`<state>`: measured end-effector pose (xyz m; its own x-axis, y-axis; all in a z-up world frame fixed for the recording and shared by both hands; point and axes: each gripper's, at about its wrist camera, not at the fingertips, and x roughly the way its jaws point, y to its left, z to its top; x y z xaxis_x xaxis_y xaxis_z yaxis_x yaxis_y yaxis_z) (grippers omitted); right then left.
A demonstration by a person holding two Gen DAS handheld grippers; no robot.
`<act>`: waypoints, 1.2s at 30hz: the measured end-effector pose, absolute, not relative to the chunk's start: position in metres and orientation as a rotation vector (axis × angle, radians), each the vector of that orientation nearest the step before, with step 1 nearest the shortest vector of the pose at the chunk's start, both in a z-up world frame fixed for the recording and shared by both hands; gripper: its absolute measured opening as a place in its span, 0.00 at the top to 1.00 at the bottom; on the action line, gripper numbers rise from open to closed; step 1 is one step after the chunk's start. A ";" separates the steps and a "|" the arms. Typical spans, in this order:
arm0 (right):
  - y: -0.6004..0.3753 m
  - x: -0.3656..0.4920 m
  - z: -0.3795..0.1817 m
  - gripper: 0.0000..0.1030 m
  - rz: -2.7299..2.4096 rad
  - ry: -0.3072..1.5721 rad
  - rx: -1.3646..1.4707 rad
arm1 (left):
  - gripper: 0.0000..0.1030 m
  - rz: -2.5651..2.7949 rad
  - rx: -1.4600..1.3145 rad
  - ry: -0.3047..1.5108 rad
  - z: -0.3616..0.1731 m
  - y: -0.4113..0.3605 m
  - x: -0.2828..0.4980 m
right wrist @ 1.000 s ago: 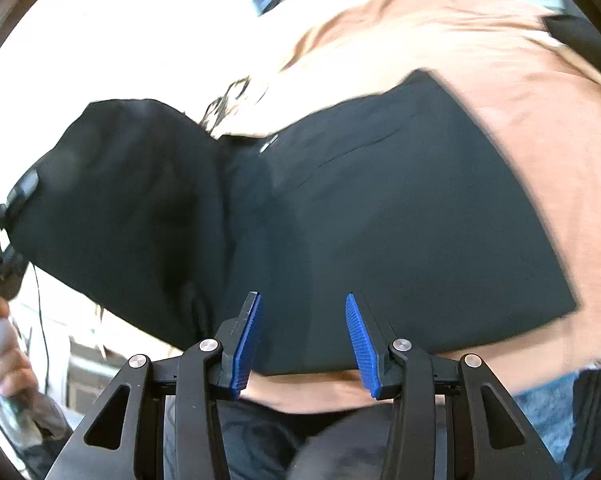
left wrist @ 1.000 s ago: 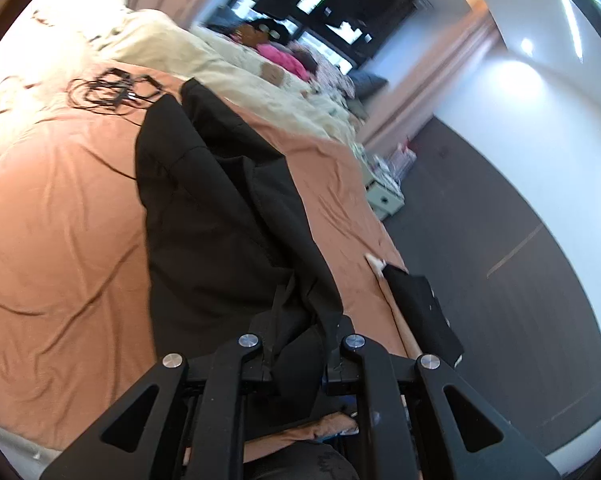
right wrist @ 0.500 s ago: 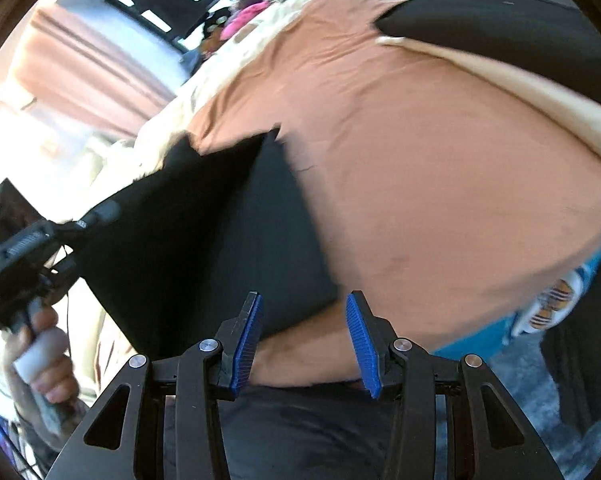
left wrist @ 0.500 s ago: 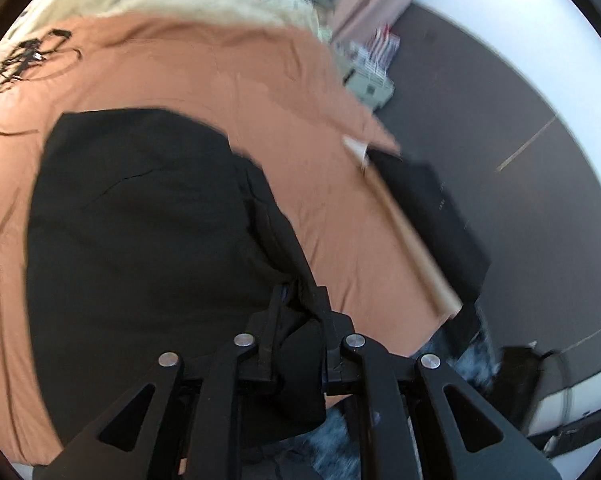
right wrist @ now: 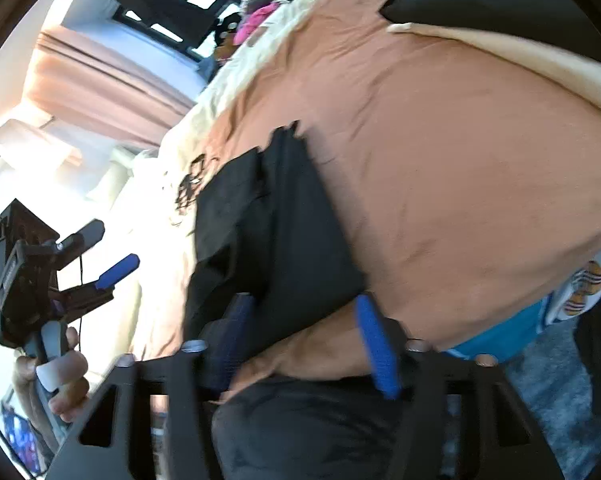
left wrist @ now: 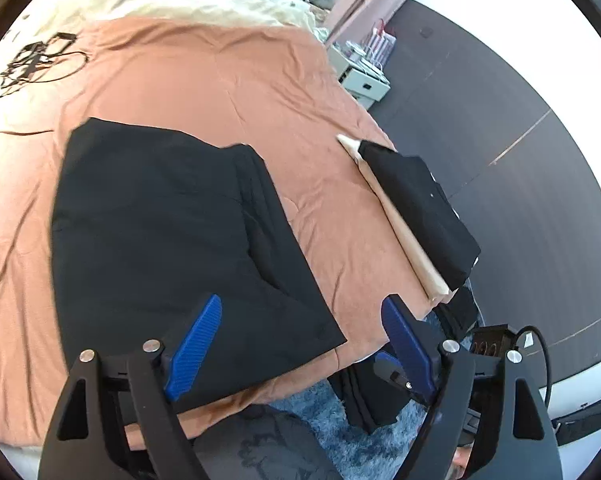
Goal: Fold large clothes
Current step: 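Open both grippers to release the folded jacket, then press the folded jacket flat with the right gripper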
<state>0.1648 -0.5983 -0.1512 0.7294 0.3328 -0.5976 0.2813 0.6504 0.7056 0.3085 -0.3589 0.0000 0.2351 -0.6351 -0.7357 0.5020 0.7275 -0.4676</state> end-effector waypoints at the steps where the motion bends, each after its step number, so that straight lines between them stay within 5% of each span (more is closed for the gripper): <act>1: -0.594 0.165 -0.149 0.27 0.044 0.771 0.884 | 0.19 -0.775 -0.148 1.073 0.003 -0.352 0.307; 3: -0.586 0.167 -0.145 0.19 0.069 0.759 0.879 | 0.19 -0.750 -0.143 1.055 0.007 -0.340 0.306; 17: -0.544 0.234 -0.150 0.20 0.114 0.879 0.785 | 0.19 -0.477 -0.197 1.071 -0.054 -0.218 0.322; 28: -0.518 0.280 -0.162 0.53 0.113 0.940 0.720 | 0.19 -0.410 -0.286 1.186 -0.115 -0.189 0.326; 30: -0.516 0.283 -0.164 0.76 0.116 0.942 0.712 | 0.19 -0.418 -0.289 1.197 -0.121 -0.192 0.328; 36: -0.515 0.274 -0.143 0.86 0.127 0.871 0.667 | 0.19 -0.445 -0.287 1.225 -0.127 -0.201 0.325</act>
<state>0.2738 -0.5146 -0.1431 0.6504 0.3652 -0.6661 0.1593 0.7918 0.5897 0.3248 -0.2008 -0.1268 0.2695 -0.4755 -0.8374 0.1729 0.8794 -0.4437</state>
